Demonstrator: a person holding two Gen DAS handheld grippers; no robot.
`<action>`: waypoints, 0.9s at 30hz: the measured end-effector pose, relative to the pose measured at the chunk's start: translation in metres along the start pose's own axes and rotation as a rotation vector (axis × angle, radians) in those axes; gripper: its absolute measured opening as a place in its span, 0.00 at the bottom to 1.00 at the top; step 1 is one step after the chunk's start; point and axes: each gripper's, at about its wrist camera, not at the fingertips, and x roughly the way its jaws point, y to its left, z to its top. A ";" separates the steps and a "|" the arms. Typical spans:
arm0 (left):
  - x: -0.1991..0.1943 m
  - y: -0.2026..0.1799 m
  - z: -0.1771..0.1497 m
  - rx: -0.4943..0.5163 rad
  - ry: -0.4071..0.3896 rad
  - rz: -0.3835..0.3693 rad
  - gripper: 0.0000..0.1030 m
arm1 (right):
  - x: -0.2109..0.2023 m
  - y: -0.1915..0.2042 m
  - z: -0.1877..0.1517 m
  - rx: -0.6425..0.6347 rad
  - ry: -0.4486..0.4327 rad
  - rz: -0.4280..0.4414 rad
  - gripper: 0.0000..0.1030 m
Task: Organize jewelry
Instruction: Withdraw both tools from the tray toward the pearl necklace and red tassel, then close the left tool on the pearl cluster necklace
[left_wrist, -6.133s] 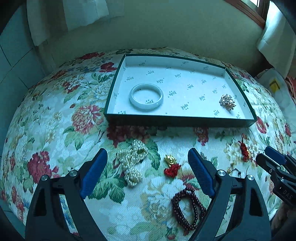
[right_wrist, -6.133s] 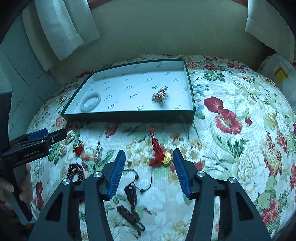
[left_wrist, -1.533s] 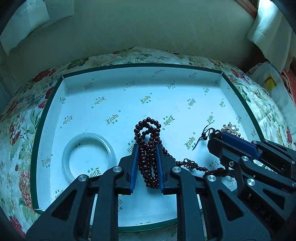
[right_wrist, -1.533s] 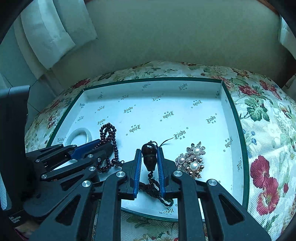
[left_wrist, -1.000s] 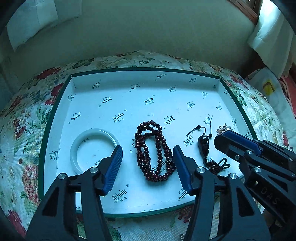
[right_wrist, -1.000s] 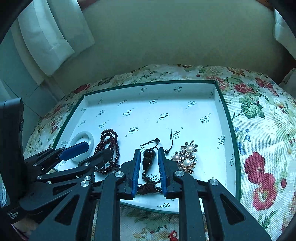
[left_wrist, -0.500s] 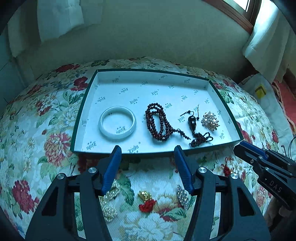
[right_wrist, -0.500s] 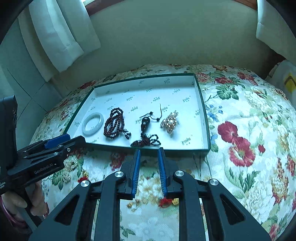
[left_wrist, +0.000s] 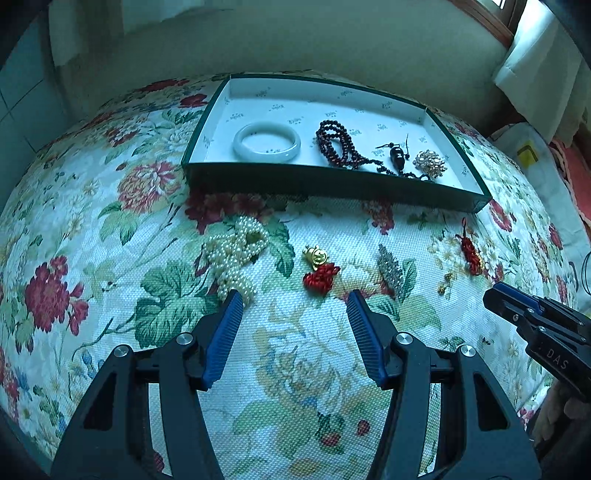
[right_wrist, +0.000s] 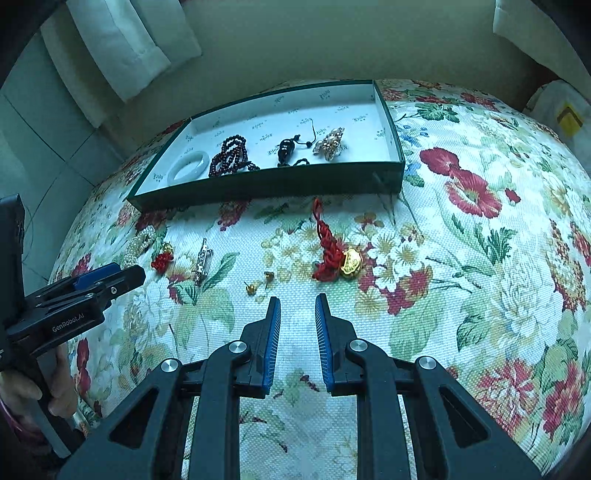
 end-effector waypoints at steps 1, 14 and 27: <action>0.000 0.001 -0.002 -0.005 0.003 0.004 0.57 | 0.001 0.000 -0.001 0.001 0.003 0.001 0.19; 0.004 0.018 0.002 -0.047 0.004 0.028 0.57 | 0.004 0.001 -0.002 0.000 0.010 0.010 0.19; 0.025 0.033 0.020 -0.028 0.002 0.064 0.52 | 0.010 -0.006 0.004 0.007 0.017 0.002 0.19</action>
